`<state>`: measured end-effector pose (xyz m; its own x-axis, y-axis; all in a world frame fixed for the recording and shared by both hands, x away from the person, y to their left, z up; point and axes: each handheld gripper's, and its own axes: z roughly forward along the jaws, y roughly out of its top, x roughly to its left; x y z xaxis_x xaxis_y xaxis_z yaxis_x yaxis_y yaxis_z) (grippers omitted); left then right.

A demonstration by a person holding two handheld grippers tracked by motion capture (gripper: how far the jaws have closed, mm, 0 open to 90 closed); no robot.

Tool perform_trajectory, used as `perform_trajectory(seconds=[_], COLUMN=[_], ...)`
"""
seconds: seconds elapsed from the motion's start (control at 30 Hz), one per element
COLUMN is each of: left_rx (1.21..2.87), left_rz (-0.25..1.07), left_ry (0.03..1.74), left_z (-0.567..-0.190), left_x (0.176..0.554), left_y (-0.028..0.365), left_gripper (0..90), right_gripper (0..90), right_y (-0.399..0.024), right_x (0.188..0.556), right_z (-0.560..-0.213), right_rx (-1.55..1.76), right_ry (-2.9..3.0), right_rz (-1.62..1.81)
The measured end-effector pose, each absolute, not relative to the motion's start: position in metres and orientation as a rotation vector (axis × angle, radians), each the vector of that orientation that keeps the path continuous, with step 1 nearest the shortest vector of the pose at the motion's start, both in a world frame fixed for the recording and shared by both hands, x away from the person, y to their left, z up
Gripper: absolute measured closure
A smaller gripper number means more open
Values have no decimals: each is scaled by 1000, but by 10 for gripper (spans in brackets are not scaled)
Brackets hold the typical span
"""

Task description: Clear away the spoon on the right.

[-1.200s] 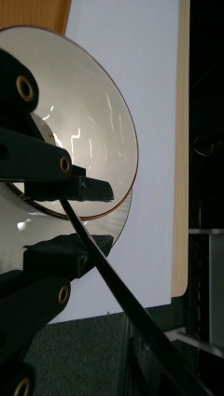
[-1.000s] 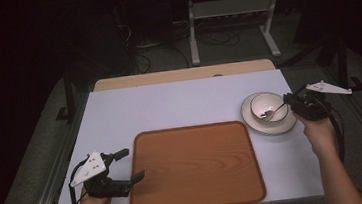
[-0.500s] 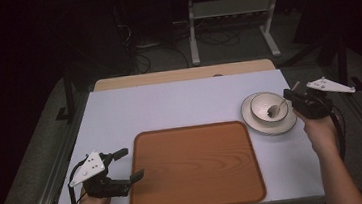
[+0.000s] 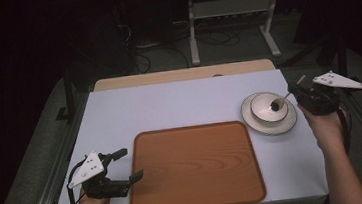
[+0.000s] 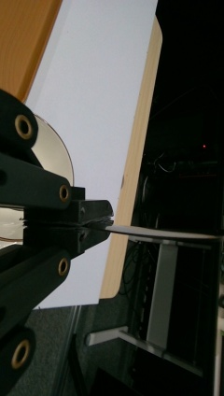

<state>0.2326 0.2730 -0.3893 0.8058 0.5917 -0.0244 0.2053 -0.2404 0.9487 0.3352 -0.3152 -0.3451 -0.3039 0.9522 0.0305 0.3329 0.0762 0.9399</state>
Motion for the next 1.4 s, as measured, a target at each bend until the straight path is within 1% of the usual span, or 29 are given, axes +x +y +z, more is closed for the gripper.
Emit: perform_trajectory(seconds=[0.33, 0.53, 0.7, 0.97, 1.2, 1.4], left_rx=[1813, 1813, 1815, 1816, 1817, 1821], left_rz=[414, 419, 417, 418, 416, 415], left_ry=[611, 604, 598, 596, 592, 587], left_z=[-388, -387, -387, -387, -386, -386], left_x=[230, 229, 228, 228, 228, 227], left_y=[274, 274, 273, 273, 273, 273], left_gripper=[136, 136, 136, 136, 136, 136], right_gripper=[883, 883, 883, 883, 883, 883], right_y=[-304, -295, -288, -276, -248, -234], right_x=[319, 306, 297, 293, 293, 294], right_z=[-315, -305, -306, -309, -316, -322], right_rx=[1180, 1119, 1086, 1049, 984, 940], right_ry=[1767, 1853, 1918, 1996, 2117, 2206], right_rz=[1250, 1285, 1306, 1344, 1332, 1311])
